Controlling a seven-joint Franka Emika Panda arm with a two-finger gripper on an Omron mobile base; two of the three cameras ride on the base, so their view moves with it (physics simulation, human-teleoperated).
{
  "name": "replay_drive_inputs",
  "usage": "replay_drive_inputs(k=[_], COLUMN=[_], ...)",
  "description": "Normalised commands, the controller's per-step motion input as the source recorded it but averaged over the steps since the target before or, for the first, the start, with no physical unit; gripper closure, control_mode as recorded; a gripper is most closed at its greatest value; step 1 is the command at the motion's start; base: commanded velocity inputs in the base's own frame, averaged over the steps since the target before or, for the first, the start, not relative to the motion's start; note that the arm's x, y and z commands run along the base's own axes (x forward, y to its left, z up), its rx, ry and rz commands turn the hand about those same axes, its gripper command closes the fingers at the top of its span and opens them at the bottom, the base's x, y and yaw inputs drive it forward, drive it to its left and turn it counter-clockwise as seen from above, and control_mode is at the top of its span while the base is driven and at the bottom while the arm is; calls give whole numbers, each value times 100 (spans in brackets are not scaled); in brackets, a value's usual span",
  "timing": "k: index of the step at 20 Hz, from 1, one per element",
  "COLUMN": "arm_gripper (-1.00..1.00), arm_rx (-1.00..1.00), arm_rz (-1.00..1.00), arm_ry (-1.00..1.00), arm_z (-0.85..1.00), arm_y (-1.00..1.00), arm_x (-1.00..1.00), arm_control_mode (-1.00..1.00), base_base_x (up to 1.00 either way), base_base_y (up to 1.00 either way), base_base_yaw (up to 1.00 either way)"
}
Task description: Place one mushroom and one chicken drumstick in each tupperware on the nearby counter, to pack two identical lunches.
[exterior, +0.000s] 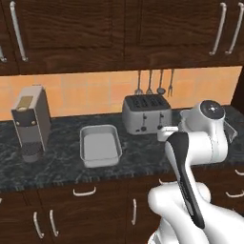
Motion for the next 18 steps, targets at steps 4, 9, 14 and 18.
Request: replay_drive_inputs(k=[4, 9, 14, 18], arm_gripper=[100, 100, 100, 100], arm_rx=[0, 0, 0, 0], arm_rz=[0, 0, 0, 0], arm_ry=[0, 0, 0, 0], arm_z=[0, 0, 0, 0], arm_y=[0, 0, 0, 0], arm_x=[0, 0, 0, 0], arm_control_mode=[100, 100, 100, 100], base_base_x=[45, 50, 28, 56], base_base_y=[100, 81, 28, 15], base_base_yaw=[0, -12, -23, -4])
